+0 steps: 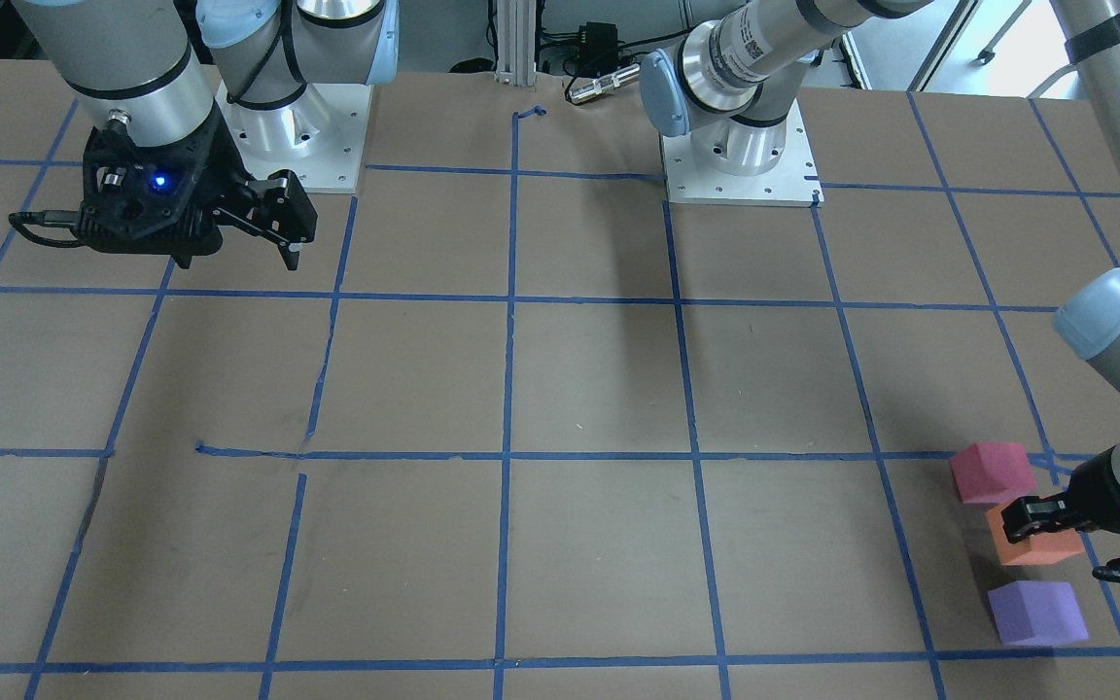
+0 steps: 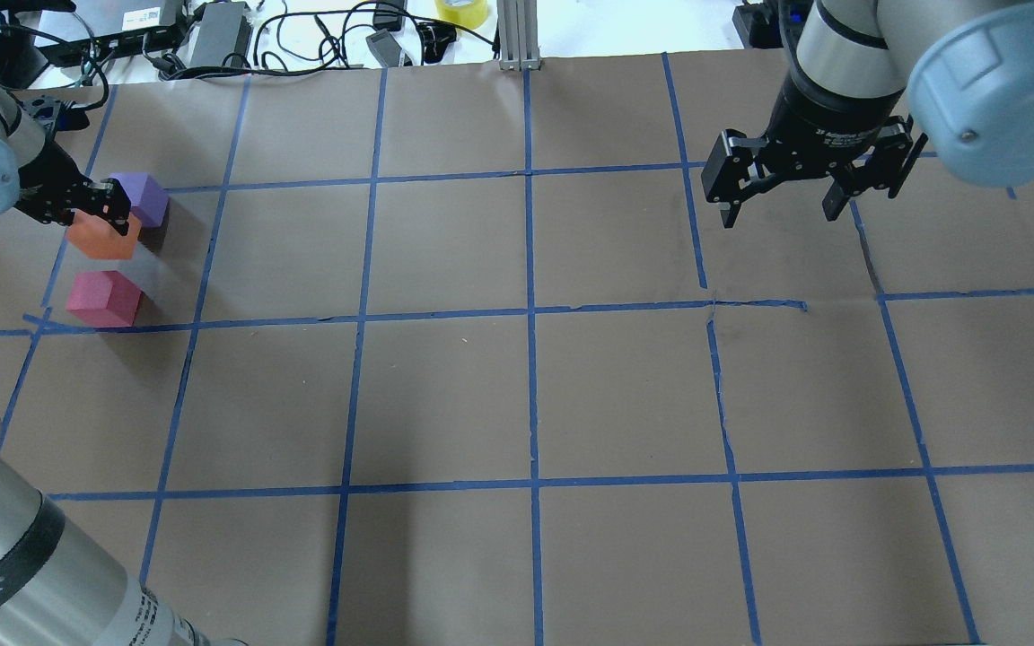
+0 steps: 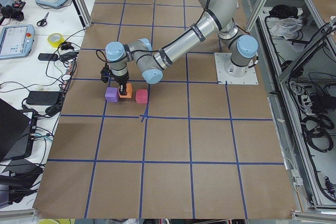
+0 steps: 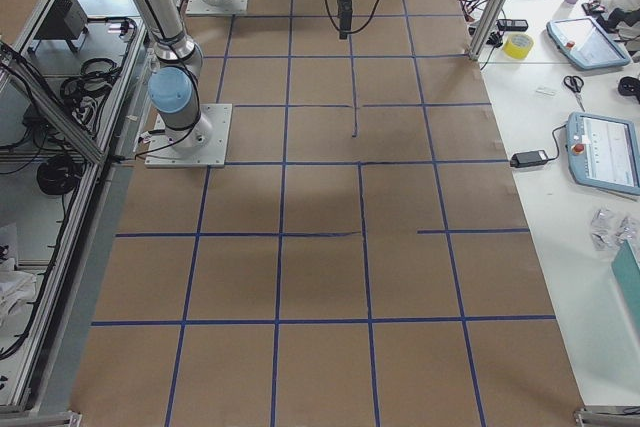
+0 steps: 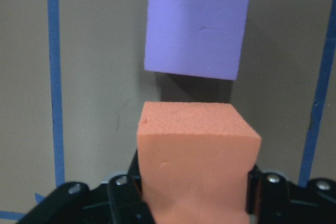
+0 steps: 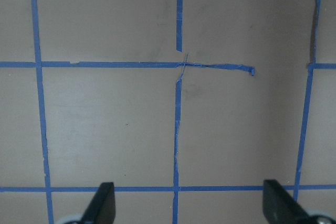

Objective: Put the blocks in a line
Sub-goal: 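Lower the orange cube between the purple and pink cubes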

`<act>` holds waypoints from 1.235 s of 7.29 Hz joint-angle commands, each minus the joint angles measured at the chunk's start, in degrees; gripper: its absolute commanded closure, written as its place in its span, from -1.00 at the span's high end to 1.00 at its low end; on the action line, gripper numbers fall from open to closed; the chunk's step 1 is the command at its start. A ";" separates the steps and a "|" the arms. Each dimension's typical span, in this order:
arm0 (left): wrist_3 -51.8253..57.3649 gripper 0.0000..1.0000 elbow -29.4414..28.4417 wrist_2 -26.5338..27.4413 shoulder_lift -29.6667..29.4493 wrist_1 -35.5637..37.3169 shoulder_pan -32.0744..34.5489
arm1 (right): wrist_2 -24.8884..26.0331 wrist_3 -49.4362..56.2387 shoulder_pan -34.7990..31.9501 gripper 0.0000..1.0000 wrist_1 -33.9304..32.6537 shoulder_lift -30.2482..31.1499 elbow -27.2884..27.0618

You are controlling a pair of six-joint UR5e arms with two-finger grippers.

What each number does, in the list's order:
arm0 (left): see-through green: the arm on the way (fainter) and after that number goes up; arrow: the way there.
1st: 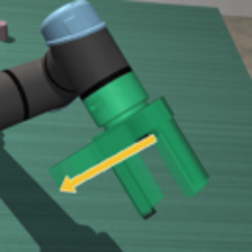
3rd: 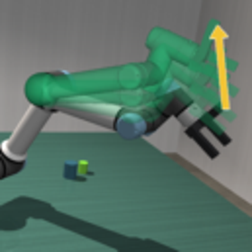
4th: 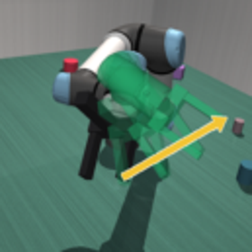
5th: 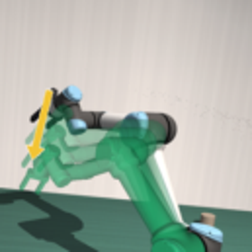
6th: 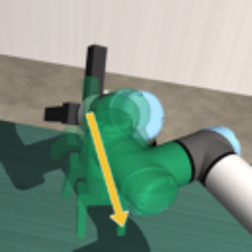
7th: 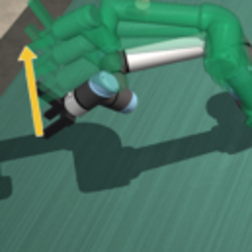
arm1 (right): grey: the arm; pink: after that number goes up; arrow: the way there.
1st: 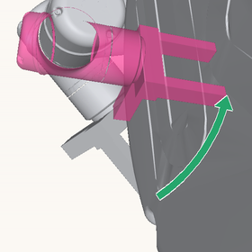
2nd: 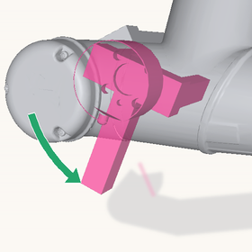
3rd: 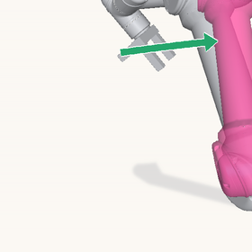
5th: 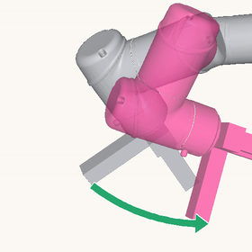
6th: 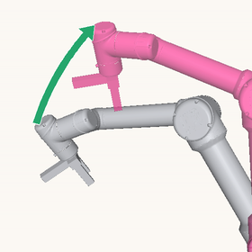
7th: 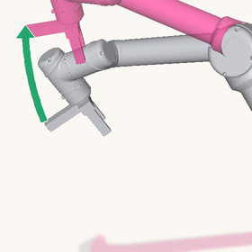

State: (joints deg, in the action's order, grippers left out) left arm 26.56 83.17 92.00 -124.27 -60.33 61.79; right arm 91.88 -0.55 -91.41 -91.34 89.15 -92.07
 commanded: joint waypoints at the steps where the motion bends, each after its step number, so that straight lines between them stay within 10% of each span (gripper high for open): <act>1: 1.04 -1.00 0.06 0.10 -0.88 0.21 0.00 | 1.02 -0.07 0.00 1.00 -0.16 -0.03 -1.01; 9: 1.39 -1.00 -0.03 0.11 -2.82 1.62 -0.18 | 2.07 1.17 0.09 1.00 -0.86 0.58 -1.09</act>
State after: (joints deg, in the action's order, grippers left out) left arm 27.88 82.86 92.16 -127.03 -59.17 61.68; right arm 93.65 0.54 -91.40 -92.18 89.34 -93.17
